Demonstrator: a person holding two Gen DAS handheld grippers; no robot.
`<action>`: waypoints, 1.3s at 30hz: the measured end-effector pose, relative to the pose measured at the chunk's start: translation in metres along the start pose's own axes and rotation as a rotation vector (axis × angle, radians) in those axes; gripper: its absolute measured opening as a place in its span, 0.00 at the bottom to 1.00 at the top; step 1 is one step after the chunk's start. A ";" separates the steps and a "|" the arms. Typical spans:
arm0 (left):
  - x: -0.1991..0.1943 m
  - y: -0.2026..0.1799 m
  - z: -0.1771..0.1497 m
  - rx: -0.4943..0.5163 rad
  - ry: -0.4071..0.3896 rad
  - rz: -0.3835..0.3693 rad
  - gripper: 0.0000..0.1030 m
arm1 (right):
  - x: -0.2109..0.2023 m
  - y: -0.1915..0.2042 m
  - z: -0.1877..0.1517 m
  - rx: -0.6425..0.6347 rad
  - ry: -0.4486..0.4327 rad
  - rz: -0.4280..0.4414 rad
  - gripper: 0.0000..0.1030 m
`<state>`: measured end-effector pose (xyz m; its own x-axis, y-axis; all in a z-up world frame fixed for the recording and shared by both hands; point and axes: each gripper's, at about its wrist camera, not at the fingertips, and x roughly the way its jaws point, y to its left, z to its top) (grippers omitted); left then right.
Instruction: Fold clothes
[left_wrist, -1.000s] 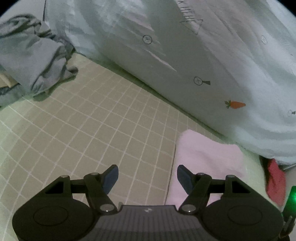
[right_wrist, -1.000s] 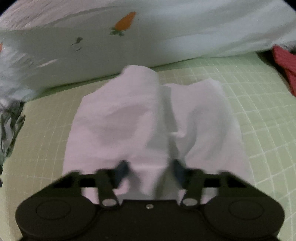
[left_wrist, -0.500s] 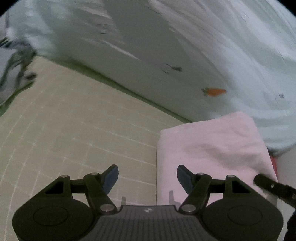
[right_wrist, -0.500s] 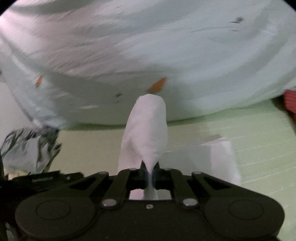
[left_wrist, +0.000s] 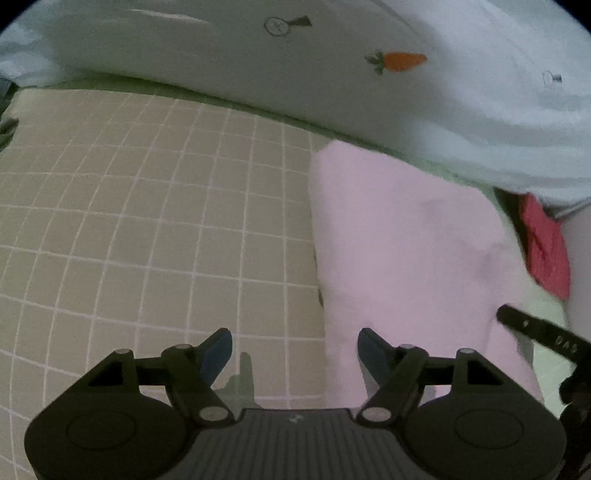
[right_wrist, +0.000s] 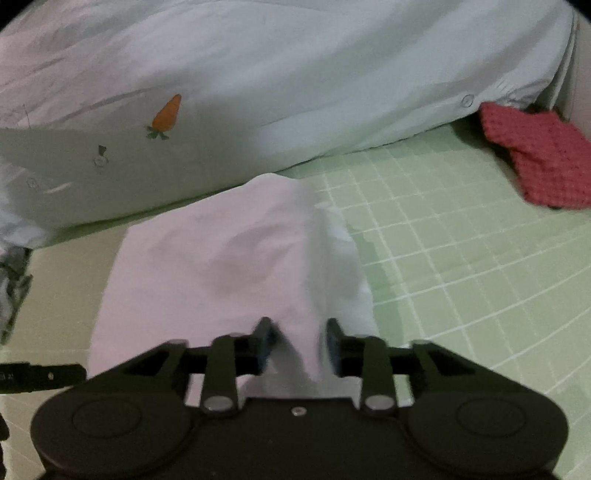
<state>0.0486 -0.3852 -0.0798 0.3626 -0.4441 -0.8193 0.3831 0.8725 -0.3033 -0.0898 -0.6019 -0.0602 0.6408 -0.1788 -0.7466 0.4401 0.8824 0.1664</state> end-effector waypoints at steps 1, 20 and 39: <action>0.003 -0.002 -0.002 0.008 0.010 0.002 0.74 | 0.000 -0.001 0.000 -0.005 -0.004 -0.012 0.50; -0.004 -0.017 0.000 0.061 -0.004 -0.112 0.82 | -0.025 -0.044 0.000 0.185 -0.053 0.023 0.24; 0.058 -0.033 -0.021 -0.108 0.135 -0.335 0.74 | 0.037 -0.071 -0.031 0.371 0.189 0.217 0.94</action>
<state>0.0391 -0.4359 -0.1276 0.1146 -0.6843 -0.7202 0.3668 0.7028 -0.6095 -0.1171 -0.6573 -0.1194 0.6321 0.1053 -0.7677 0.5263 0.6689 0.5250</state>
